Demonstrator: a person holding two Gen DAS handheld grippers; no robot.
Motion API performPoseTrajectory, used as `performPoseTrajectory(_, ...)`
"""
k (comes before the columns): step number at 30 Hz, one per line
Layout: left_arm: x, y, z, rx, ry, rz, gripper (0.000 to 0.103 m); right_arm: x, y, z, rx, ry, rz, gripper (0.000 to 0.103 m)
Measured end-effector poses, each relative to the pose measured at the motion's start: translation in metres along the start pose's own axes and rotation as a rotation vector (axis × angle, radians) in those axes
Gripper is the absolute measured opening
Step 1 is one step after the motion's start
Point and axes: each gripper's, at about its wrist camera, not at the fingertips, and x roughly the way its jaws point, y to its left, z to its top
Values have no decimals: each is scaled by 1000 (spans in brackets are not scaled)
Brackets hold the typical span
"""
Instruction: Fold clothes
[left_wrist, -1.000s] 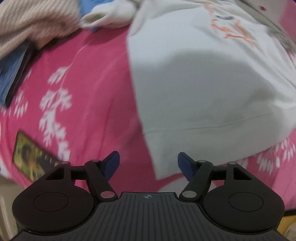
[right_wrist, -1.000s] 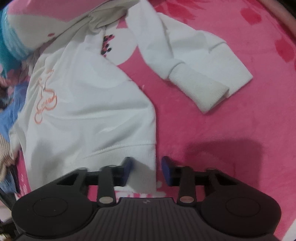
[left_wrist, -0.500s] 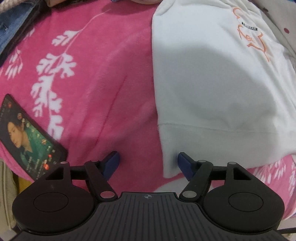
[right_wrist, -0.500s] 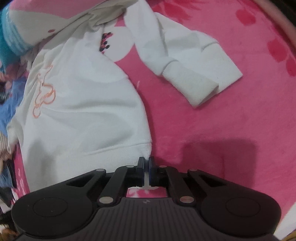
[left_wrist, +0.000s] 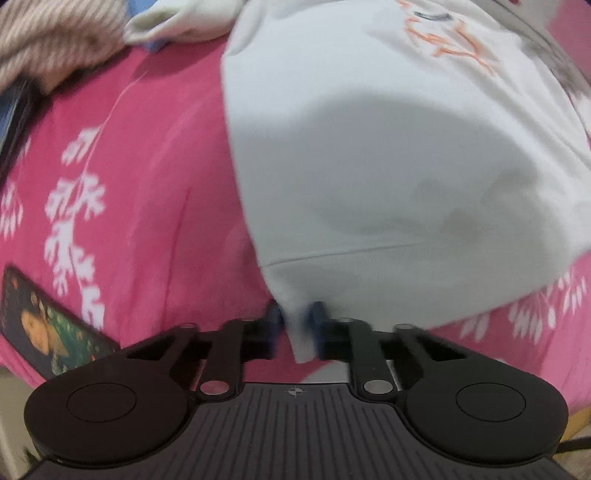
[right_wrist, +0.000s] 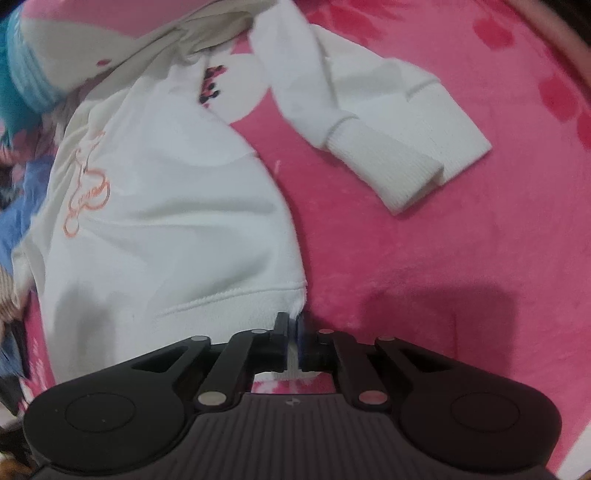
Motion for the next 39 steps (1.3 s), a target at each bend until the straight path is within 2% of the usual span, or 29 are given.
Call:
performPoseTrajectory(5, -12, 11, 4, -12, -1, -25, 3, -20, 1, -7, 15, 12, 5, 2)
performPoseTrajectory(9, -29, 17, 2, 22, -13, -55, 2, -36, 2, -15, 21, 27, 17, 2)
performPoseTrajectory(16, -44, 26, 16, 59, -24, -91, 0, -53, 9, -26, 19, 55, 23, 2)
performPoseTrajectory(20, -41, 31, 18, 55, -9, -107, 1, -53, 10, -33, 18, 81, 15, 2)
performPoseTrajectory(23, -32, 35, 17, 19, -1, -124, 1, -47, 11, -35, 31, 94, 1, 2)
performPoseTrajectory(26, -20, 40, 18, -29, 44, -154, 4, -35, 8, -34, 44, 113, -19, 2)
performPoseTrajectory(29, -11, 47, 17, -65, 80, -167, 11, -23, 4, -32, 55, 136, -28, 2)
performPoseTrajectory(31, -9, 50, 18, -75, 80, -170, 28, -18, 3, -31, 54, 146, -32, 2)
performPoseTrajectory(32, -8, 51, 19, -81, 77, -169, 42, -16, 3, -31, 53, 149, -34, 2)
performPoseTrajectory(33, -7, 52, 20, -86, 70, -168, 51, -15, 4, -31, 51, 151, -36, 2)
performPoseTrajectory(37, 2, 49, 28, -114, 57, -184, 55, -11, 4, -29, 57, 159, -43, 2)
performPoseTrajectory(39, 8, 44, 31, -119, 57, -203, 49, -9, 5, -29, 60, 161, -47, 2)
